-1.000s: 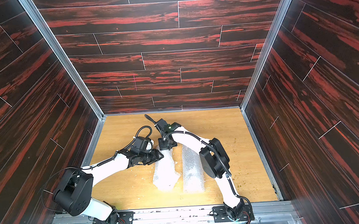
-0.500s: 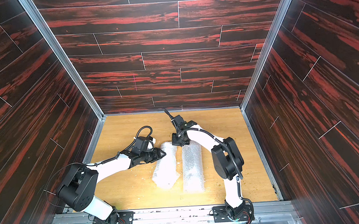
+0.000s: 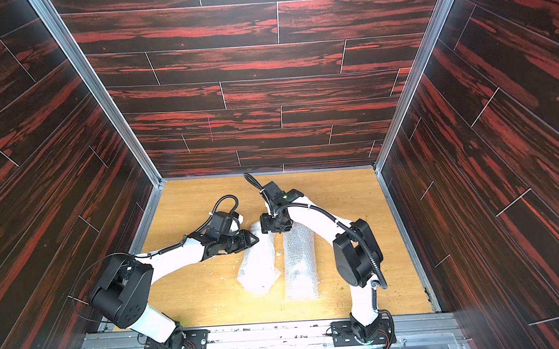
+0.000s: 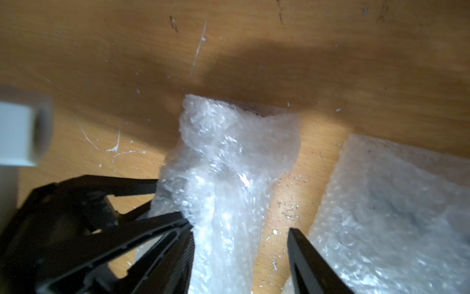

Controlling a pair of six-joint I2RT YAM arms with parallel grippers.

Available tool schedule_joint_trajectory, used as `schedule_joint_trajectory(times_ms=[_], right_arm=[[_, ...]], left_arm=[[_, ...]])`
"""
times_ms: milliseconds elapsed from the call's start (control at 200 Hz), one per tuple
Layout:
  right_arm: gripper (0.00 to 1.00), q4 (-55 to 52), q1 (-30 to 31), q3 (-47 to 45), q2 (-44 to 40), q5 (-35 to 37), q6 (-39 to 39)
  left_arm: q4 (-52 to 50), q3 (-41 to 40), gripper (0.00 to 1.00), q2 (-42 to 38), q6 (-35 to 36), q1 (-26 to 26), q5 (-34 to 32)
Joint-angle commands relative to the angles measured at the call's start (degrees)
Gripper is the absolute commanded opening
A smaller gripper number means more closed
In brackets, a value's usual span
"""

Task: Unwrap the vase from the bubble wrap
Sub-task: Unwrap the bubble wrap at the center of the board.

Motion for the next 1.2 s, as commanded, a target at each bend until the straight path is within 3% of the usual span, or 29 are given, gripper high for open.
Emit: schedule_joint_trajectory(times_ms=[0,346,501,711,932,1032,1112,1197], right_arm=[[0.57,-2.5,0.5,-0.8,0.8,0.2,-2.0],[0.55,-0.9,1.2,0.2,3.8,-0.1,-1.8],[0.46,-1.8,1.1,1.0,5.9,2.9,-3.1],[0.23,-2.9,1.2,6.1,9.0,6.0,-4.0],[0.22,-5.5,1.4,16.0,16.6,8.2,-4.5],[0.13,-7.0,1.5,19.1,18.6,8.6,-5.3],[0.14,-8.5,1.5,20.1,18.2,8.9,-5.7],[0.26,-8.6,1.6,17.6,15.6,9.0,-5.9]], left_arm=[[-14.5,-3.4,0.47,3.9,1.3,-0.6,-5.3],[-14.7,-3.0,0.46,3.9,1.7,-0.6,-5.6],[-14.9,-2.4,0.46,3.9,1.6,-0.6,-5.7],[-15.4,-2.2,0.46,4.0,2.1,-0.6,-6.1],[-17.0,-0.6,0.46,5.7,3.0,-1.4,-6.9],[-17.5,0.6,0.46,6.4,2.8,-1.8,-7.3],[-17.2,0.3,0.46,6.5,2.2,-1.8,-7.3],[-16.7,-0.3,0.46,6.3,1.8,-1.8,-7.0]])
